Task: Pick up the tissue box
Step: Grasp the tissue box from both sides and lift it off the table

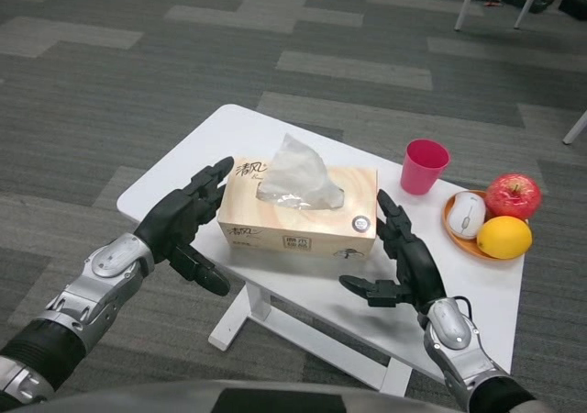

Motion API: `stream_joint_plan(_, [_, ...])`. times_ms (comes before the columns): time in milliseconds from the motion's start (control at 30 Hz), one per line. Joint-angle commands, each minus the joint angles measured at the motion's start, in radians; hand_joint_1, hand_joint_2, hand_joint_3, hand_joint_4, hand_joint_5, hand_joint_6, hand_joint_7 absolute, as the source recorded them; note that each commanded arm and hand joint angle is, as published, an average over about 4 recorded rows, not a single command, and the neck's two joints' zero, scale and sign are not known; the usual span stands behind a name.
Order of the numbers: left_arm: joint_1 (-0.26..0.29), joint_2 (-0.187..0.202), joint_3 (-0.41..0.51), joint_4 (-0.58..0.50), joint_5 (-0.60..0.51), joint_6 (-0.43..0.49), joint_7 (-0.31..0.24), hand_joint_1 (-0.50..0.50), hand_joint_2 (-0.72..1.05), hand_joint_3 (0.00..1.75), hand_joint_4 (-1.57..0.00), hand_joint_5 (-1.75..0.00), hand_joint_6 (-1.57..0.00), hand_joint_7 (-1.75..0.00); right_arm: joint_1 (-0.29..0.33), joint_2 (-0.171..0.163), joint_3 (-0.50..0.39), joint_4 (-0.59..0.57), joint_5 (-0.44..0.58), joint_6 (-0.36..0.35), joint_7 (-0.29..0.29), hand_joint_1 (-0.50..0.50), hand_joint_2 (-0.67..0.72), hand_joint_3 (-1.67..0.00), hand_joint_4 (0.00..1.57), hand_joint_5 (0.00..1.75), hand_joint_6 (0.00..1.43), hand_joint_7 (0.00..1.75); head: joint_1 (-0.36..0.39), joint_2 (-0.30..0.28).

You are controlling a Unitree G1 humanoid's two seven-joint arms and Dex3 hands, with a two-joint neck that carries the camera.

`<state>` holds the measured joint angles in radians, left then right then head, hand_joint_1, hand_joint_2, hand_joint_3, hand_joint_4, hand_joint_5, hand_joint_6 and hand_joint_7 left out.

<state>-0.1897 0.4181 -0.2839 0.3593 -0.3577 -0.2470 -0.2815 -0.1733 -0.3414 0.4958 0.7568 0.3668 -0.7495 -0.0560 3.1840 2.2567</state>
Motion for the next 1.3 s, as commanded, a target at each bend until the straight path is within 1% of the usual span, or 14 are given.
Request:
stream_joint_plan(33, [0.034,0.005,0.028,-0.036,-0.004,-0.033,-0.008,0.50,-0.10,0.00,0.00,-0.08,0.00,0.00,0.023,-0.017,-0.018,-0.038,0.000,-0.017,0.005,0.21,-0.41,-0.48,0.03,0.19,0.00,0.09,-0.001,-0.001])
stream_joint_plan(133, [0.056,0.001,0.053,-0.046,-0.004,-0.056,-0.008,0.50,-0.10,0.00,0.00,-0.05,0.00,0.00,0.049,-0.029,-0.026,-0.073,0.000,-0.020,0.005,0.21,-0.41,-0.48,0.03,0.19,0.00,0.07,-0.001,-0.001])
stream_joint_plan(267, [0.078,-0.002,0.102,-0.062,-0.002,-0.069,-0.008,0.50,-0.10,0.00,0.00,-0.10,0.00,0.00,0.101,-0.050,-0.047,-0.144,-0.001,-0.021,0.005,0.22,-0.41,-0.48,0.00,0.19,0.00,0.07,-0.007,0.006])
stream_joint_plan(367, [0.085,-0.003,0.130,-0.066,-0.001,-0.074,-0.008,0.50,-0.10,0.00,0.00,-0.10,0.00,0.00,0.122,-0.064,-0.053,-0.175,-0.002,-0.021,0.005,0.21,-0.41,-0.48,0.00,0.19,0.00,0.07,-0.009,0.005])
stream_joint_plan(433, [0.085,-0.004,0.143,-0.066,0.001,-0.075,-0.008,0.50,-0.10,0.00,0.00,-0.10,0.00,0.00,0.129,-0.069,-0.062,-0.180,-0.002,-0.021,0.005,0.21,-0.41,-0.48,0.00,0.19,0.00,0.07,-0.009,0.005])
stream_joint_plan(533, [0.075,-0.004,0.154,-0.061,0.002,-0.075,-0.008,0.50,-0.10,0.00,0.00,-0.10,0.00,0.00,0.131,-0.067,-0.077,-0.173,-0.002,-0.022,0.005,0.24,-0.41,-0.48,0.00,0.19,0.00,0.07,-0.005,0.008])
stream_joint_plan(633, [0.062,-0.002,0.157,-0.053,0.002,-0.075,-0.008,0.50,-0.10,0.00,0.00,-0.05,0.00,0.00,0.127,-0.060,-0.089,-0.156,-0.002,-0.023,0.005,0.23,-0.41,-0.48,0.01,0.12,0.00,0.07,-0.005,0.013])
stream_joint_plan(700, [0.049,-0.002,0.154,-0.042,0.002,-0.075,-0.007,0.50,-0.10,0.00,0.00,-0.05,0.00,0.00,0.118,-0.052,-0.093,-0.142,-0.002,-0.024,0.005,0.22,-0.41,-0.48,0.01,0.10,0.00,0.07,-0.004,0.015])
stream_joint_plan(767, [0.034,-0.002,0.147,-0.023,0.002,-0.077,-0.007,0.50,-0.10,0.00,0.00,-0.10,0.00,0.00,0.104,-0.043,-0.092,-0.124,-0.002,-0.024,0.006,0.21,-0.41,-0.48,0.00,0.10,0.00,0.07,-0.003,0.016])
stream_joint_plan(833, [0.016,-0.003,0.134,-0.002,0.002,-0.079,-0.006,0.50,-0.10,0.00,0.00,-0.10,0.00,0.00,0.087,-0.034,-0.091,-0.100,-0.002,-0.025,0.007,0.22,-0.41,-0.48,0.00,0.10,0.00,0.07,0.000,0.018])
stream_joint_plan(1000, [-0.051,-0.004,0.064,0.070,0.016,-0.078,-0.004,0.50,-0.10,0.00,0.00,-0.10,0.00,0.00,0.031,-0.004,-0.088,-0.015,-0.003,-0.025,0.021,0.21,-0.41,-0.48,0.00,0.10,0.00,0.07,0.009,0.027])
stream_joint_plan(1133, [-0.094,-0.006,0.017,0.124,0.017,-0.077,-0.005,0.50,-0.10,0.00,0.00,-0.10,0.00,0.00,-0.006,0.007,-0.080,0.042,-0.003,-0.025,0.024,0.21,-0.41,-0.48,0.03,0.10,0.00,0.07,0.009,0.029])
stream_joint_plan(1300, [-0.148,-0.018,-0.027,0.201,0.023,-0.076,-0.005,0.50,-0.10,0.00,0.00,-0.10,0.00,0.00,-0.062,0.015,-0.058,0.116,-0.003,-0.025,0.024,0.21,-0.41,-0.48,0.05,0.10,0.00,0.07,0.007,0.032])
